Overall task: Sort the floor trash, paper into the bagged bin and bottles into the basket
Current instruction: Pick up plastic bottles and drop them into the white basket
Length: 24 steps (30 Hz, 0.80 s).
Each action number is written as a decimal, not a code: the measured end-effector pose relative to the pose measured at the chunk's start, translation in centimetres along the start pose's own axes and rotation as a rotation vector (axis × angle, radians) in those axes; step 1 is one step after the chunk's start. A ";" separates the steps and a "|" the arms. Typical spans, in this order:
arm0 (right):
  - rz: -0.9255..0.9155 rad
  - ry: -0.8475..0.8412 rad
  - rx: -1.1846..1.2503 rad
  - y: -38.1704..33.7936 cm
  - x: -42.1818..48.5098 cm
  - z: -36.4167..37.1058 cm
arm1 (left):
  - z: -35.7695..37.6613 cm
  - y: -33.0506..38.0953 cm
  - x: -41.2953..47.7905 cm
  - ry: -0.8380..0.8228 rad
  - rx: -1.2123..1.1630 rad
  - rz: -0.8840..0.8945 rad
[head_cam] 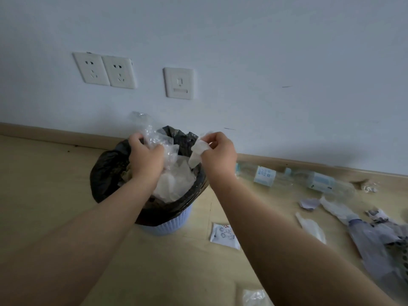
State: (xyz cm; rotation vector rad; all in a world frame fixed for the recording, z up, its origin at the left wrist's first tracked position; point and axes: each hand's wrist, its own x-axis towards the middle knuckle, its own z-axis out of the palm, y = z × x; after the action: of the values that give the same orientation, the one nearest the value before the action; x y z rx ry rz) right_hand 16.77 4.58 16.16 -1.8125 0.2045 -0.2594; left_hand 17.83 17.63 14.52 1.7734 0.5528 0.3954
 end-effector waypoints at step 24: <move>-0.245 -0.731 -1.494 3.6 -1.9 7.6 | -4.3 -6.7 2.7 -0.464 1.257 0.438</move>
State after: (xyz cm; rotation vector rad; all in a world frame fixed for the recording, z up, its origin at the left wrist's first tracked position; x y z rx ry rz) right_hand 17.12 11.25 10.72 -3.2519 -0.4964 0.5766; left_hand 16.72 23.99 9.19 3.0957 0.0042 -0.1628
